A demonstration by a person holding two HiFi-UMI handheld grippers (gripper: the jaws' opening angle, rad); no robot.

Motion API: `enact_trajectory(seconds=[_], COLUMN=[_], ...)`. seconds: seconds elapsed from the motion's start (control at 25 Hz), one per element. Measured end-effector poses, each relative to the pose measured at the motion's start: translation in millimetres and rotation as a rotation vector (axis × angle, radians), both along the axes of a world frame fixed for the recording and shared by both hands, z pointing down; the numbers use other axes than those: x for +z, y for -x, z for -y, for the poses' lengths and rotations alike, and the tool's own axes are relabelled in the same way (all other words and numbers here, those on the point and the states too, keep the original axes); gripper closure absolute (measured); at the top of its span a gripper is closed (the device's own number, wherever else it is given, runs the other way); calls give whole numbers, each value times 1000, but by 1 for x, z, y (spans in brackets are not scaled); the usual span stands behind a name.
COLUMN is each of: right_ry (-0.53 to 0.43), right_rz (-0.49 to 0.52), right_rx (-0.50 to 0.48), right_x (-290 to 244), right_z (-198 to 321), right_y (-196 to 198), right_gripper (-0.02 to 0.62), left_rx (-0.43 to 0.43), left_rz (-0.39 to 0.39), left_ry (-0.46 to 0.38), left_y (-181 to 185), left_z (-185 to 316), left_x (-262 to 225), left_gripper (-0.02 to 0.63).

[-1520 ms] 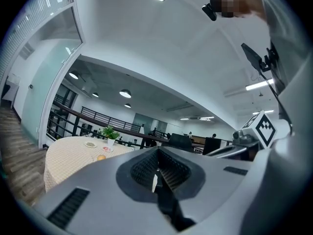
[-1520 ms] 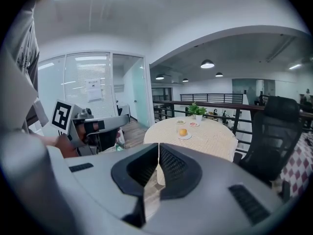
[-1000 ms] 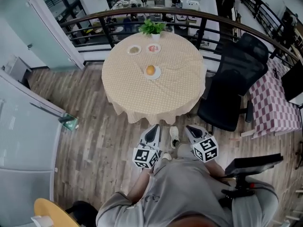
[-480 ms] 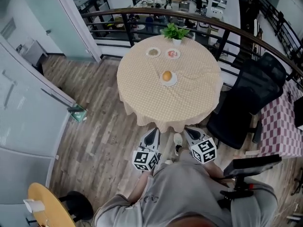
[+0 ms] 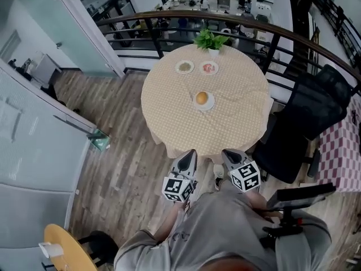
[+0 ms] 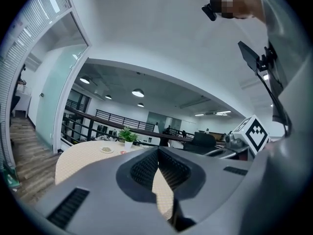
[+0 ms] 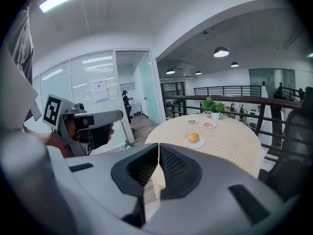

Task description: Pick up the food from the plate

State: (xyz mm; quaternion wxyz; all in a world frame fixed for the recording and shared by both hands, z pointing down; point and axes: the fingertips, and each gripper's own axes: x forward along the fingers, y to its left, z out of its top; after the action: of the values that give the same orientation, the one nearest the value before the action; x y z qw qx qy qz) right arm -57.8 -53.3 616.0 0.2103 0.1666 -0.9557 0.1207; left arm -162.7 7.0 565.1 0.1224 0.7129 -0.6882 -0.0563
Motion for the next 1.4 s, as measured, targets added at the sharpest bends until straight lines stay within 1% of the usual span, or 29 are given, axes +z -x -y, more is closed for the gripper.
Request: enact_trajectory(seconds=[0.12, 0.2, 0.36, 0.44, 0.6, 0.76, 0.96, 1.08, 1.24, 1.4], right_ry=[12, 9, -1, 0, 10, 36, 43, 24, 0, 6], right_rz=[13, 17, 33, 48, 87, 78, 66, 77, 93, 128], right_rx=[-9, -1, 8, -1, -20, -37, -45, -30, 6, 79], right_x=[-2, -5, -6, -7, -10, 0, 1, -8, -20, -39], right_z=[20, 42, 88, 106, 137, 163, 182, 191, 207, 218], right_y=[6, 8, 19, 29, 46, 49, 51, 52, 53, 52], right_gripper=[580, 580, 580, 580, 580, 580, 580, 580, 580, 580], left_rx=[23, 33, 44, 34, 17, -2, -26, -11, 3, 16], left_rz=[5, 14, 29, 29, 46, 50, 21, 28, 59, 65], left_ry=[26, 26, -34, -49, -46, -37, -18, -23, -38, -57], left_y=[-2, -3, -3, 2, 10, 14, 19, 20, 25, 31], left_z=[23, 41, 74, 89, 124, 159, 183, 191, 204, 204], left_x=[4, -1, -27, -34, -42, -43, -40, -43, -53, -70], left_gripper=[597, 596, 597, 596, 596, 596, 597, 596, 597, 595])
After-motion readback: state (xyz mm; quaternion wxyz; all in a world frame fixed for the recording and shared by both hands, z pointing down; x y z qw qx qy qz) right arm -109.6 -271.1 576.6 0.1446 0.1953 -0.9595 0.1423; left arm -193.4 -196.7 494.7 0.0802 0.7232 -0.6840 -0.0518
